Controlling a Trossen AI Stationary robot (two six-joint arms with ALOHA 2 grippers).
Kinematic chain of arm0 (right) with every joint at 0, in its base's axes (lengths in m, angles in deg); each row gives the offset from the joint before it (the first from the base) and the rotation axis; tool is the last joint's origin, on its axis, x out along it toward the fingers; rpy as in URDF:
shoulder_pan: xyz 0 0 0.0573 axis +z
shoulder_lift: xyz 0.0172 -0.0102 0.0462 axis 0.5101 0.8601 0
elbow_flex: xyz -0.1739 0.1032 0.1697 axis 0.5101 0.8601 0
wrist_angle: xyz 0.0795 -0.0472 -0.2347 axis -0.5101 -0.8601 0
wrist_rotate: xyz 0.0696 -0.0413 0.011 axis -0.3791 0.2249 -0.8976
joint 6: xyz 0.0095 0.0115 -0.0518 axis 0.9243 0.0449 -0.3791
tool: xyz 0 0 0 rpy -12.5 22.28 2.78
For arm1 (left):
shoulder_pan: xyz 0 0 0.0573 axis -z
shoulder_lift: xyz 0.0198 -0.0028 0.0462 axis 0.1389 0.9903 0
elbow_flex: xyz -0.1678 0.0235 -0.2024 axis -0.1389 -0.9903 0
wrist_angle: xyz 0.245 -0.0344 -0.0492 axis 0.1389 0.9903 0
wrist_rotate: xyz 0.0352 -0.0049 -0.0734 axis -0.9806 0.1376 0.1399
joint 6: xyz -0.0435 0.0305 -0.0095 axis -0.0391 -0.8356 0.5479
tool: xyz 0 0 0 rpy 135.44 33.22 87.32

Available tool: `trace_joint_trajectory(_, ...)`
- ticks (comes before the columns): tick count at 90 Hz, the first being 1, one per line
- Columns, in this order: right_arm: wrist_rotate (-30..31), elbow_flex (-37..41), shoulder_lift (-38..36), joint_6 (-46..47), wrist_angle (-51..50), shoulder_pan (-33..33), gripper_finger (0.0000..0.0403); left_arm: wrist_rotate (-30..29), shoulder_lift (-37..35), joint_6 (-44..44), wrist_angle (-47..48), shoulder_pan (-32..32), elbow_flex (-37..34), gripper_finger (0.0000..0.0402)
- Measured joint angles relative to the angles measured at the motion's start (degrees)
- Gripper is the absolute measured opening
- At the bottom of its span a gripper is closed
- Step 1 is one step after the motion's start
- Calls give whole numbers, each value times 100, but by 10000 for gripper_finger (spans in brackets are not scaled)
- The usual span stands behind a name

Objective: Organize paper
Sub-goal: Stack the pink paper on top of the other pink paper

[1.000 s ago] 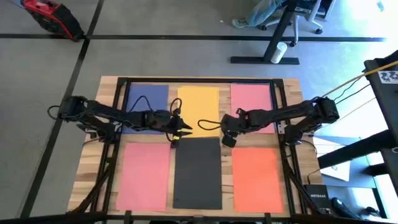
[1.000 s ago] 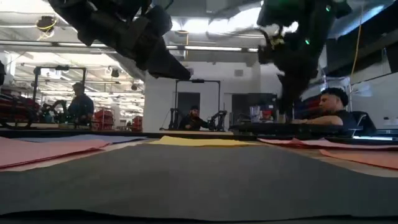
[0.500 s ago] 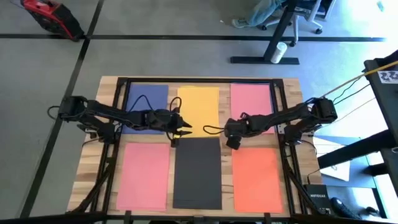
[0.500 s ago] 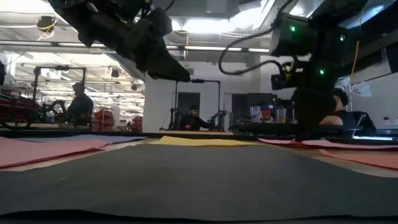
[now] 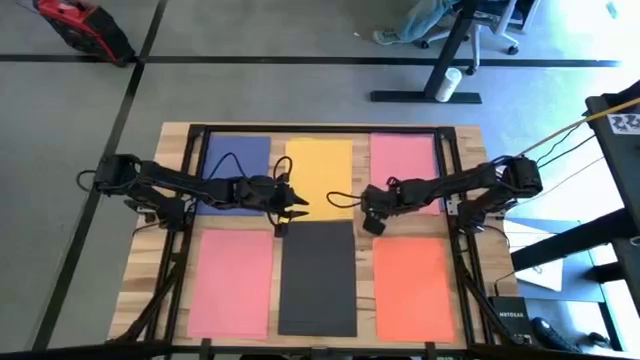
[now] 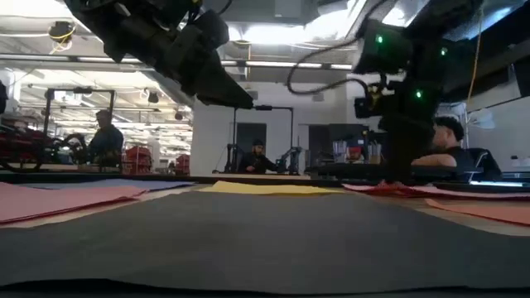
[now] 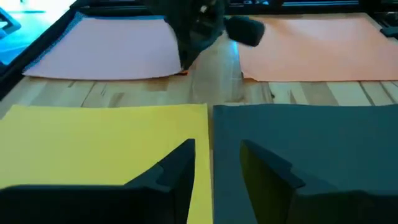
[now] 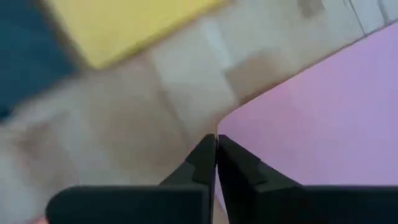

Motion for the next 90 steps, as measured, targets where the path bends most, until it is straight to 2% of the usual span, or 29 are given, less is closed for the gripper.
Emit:
trace_joint_trajectory(29,-100,-1053,-41,-138,-262,583,0,-11,4,-425,-158,51,0,113)
trace_joint_trajectory(43,-112,-1519,-41,-182,-252,661,0,-13,7,-813,-352,168,-2,113)
trace_joint_trajectory(57,-431,-1880,-41,-207,-161,653,0,-11,9,-955,-629,277,17,114)
trace_joint_trajectory(75,-651,-2004,-41,-227,-26,649,0,-5,141,-1419,-553,361,400,114)
trace_joint_trajectory(90,-658,-2011,-41,-312,136,648,0,-7,644,-1657,-72,345,945,114)
